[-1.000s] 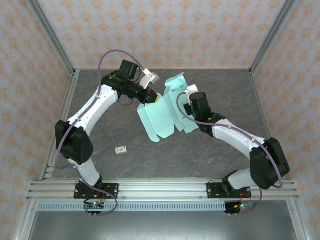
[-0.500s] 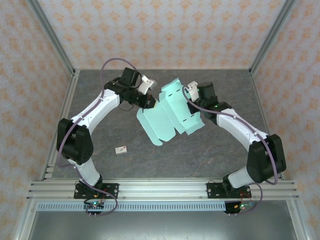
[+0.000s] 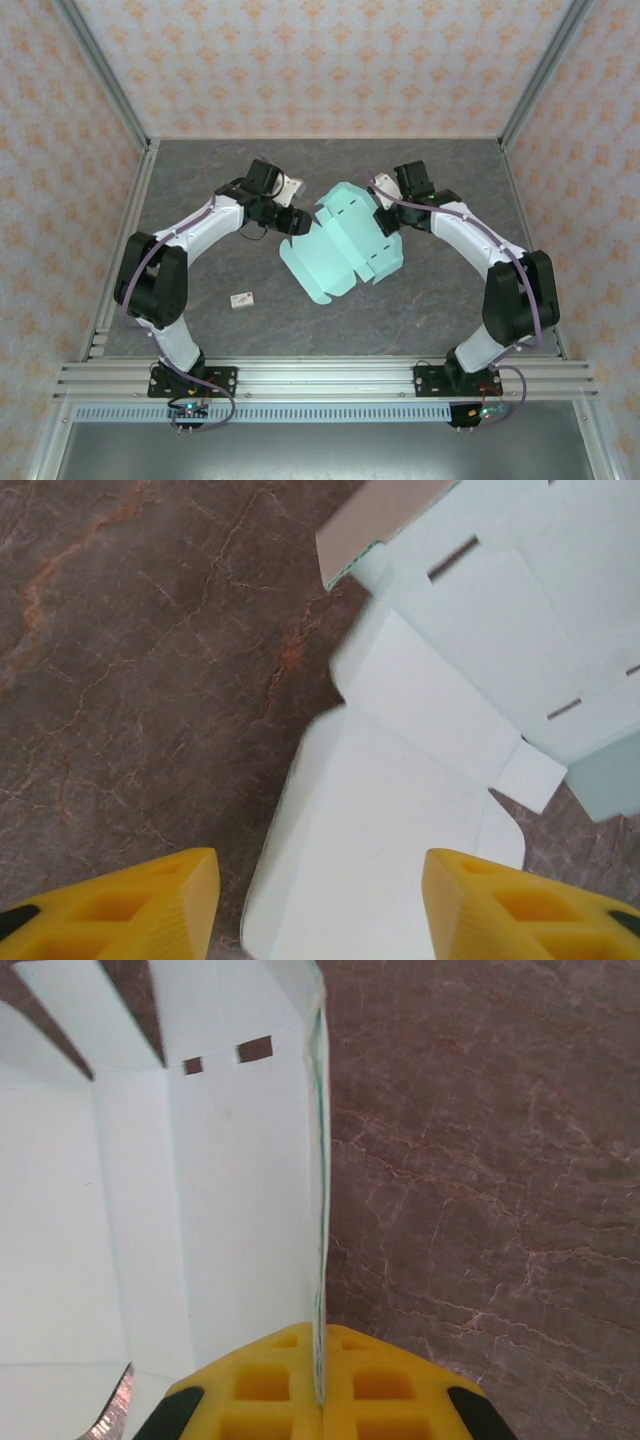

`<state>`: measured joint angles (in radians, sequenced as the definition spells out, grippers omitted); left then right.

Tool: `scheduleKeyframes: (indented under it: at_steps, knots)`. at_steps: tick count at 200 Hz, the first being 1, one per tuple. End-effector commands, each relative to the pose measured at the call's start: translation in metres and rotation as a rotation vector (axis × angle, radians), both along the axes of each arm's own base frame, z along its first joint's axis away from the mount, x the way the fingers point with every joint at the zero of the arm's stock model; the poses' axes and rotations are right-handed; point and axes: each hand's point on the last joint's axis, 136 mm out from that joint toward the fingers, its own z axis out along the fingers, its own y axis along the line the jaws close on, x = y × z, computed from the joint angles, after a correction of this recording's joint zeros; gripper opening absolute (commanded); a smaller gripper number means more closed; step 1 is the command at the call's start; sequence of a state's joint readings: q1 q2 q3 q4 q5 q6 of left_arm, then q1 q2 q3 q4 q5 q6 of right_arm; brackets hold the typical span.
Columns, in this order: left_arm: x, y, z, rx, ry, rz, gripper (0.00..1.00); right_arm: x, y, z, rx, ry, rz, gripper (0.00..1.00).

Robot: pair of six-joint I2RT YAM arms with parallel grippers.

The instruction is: Fold the paper box

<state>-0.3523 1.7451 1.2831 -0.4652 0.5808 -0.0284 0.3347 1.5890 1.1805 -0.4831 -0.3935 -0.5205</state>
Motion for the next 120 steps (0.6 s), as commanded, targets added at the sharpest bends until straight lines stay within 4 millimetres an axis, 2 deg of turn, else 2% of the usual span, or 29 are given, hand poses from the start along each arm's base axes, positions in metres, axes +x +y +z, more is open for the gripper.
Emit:
scheduleKeyframes:
  at_steps: [1, 18, 31, 51, 64, 77, 91, 120]
  knots:
    - [0.017, -0.013, 0.006, -0.003, -0.103, 0.002, 0.61, 0.001, 0.002, 0.004, -0.013, 0.007, 0.033, 0.0]
    - [0.017, -0.012, 0.011, 0.04, -0.183, 0.056, 0.64, 0.004, 0.002, 0.004, -0.015, 0.022, 0.019, 0.0]
    - [0.015, -0.011, 0.021, 0.045, -0.245, 0.132, 0.61, 0.005, 0.002, 0.001, -0.016, 0.036, 0.005, 0.0]
    - [-0.002, -0.031, 0.033, -0.017, -0.262, 0.148, 0.56, 0.008, 0.001, -0.003, -0.018, 0.054, -0.014, 0.0]
    - [-0.01, -0.048, 0.027, -0.106, -0.199, 0.186, 0.52, 0.009, 0.001, -0.007, -0.025, 0.075, -0.025, 0.0]
    - [-0.01, -0.062, 0.016, -0.227, -0.095, 0.251, 0.46, 0.01, 0.0, -0.01, -0.033, 0.091, -0.033, 0.0]
    - [-0.006, -0.077, 0.011, -0.339, -0.038, 0.309, 0.45, 0.011, 0.0, -0.012, -0.035, 0.103, -0.042, 0.0]
    - [0.002, -0.102, -0.004, -0.383, 0.014, 0.356, 0.4, 0.011, -0.001, -0.012, -0.037, 0.108, -0.053, 0.0]
